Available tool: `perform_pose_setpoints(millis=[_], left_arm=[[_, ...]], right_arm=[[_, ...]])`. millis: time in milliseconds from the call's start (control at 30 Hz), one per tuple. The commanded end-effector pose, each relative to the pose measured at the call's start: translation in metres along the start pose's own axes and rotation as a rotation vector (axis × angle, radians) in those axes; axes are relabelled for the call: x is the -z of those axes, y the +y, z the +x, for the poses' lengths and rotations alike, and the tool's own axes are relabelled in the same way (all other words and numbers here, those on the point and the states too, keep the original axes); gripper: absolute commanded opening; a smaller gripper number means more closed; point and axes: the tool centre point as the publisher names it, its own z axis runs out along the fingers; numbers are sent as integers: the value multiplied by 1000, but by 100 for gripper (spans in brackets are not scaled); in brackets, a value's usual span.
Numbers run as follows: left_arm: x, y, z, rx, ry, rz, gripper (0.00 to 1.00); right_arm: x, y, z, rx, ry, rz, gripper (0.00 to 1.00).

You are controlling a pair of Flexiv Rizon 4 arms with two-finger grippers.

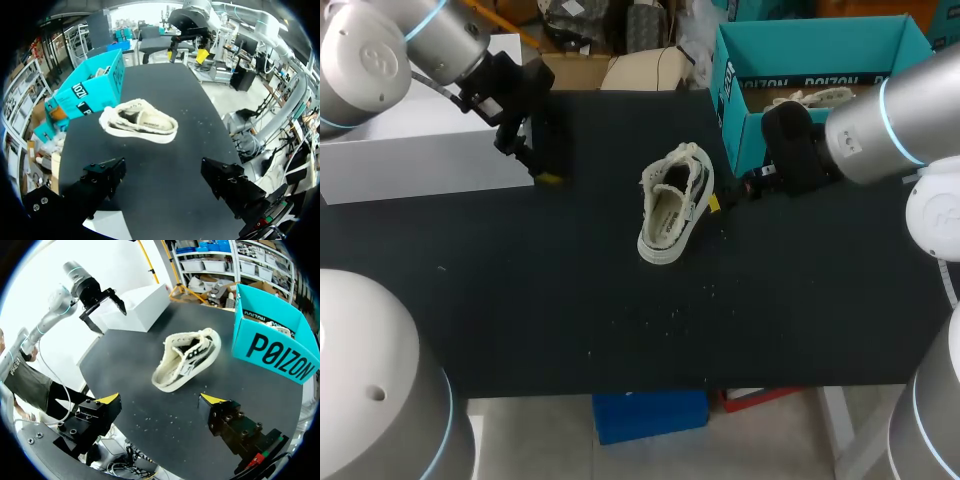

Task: Take the shoe out of the shoebox, open the shoe tongue, remove and reinsert the insole, then place the shoe into the shoebox

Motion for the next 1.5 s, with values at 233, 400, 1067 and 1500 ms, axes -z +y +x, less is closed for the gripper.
perform_pose_setpoints(millis=[233, 400, 1067, 1500], left_arm=[[1, 0, 0, 1, 0, -3, 100], [1, 0, 0, 1, 0, -3, 100], [1, 0, 0, 1, 0, -3, 100], [1, 0, 0, 1, 0, -3, 100]], right_arm=[[-1, 1, 1, -1, -2, 3, 100], [-21, 15, 2, -144, -89, 122, 100], [-87, 58, -38, -366, -439, 365, 100], [-110, 59, -62, -412, -528, 376, 81]])
